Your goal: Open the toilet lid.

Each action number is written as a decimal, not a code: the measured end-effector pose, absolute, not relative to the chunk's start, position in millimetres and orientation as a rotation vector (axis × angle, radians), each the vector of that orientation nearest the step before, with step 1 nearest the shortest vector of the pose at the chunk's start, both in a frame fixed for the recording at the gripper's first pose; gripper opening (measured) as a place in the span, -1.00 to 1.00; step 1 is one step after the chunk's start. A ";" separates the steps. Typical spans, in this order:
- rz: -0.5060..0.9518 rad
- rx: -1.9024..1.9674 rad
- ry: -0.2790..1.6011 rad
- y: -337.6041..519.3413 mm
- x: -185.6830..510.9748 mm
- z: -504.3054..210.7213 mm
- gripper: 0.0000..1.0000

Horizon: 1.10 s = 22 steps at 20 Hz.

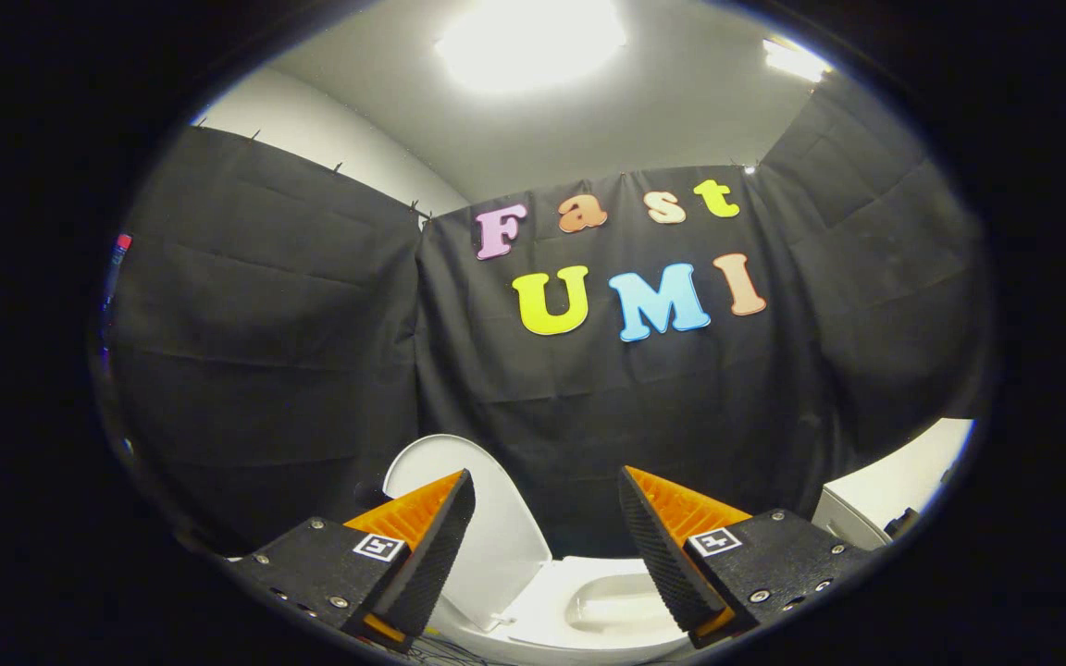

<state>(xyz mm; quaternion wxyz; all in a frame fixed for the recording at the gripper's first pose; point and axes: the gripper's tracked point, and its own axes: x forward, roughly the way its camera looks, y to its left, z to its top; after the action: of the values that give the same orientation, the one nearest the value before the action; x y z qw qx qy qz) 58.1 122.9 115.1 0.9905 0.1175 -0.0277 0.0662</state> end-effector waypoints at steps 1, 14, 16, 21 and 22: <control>0.124 0.225 -0.049 117.8 55.2 110.5 0.91; 0.008 0.068 -0.013 55.7 20.8 38.2 0.91; 0.001 0.036 0.004 52.5 19.5 24.1 0.91; 0.025 0.008 0.026 57.8 13.4 5.4 0.92; 0.024 0.000 0.014 56.9 10.7 6.1 0.92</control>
<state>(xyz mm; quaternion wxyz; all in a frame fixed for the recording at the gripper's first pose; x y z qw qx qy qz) 10.7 56.9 6.1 0.9999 -0.0001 0.0071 0.0121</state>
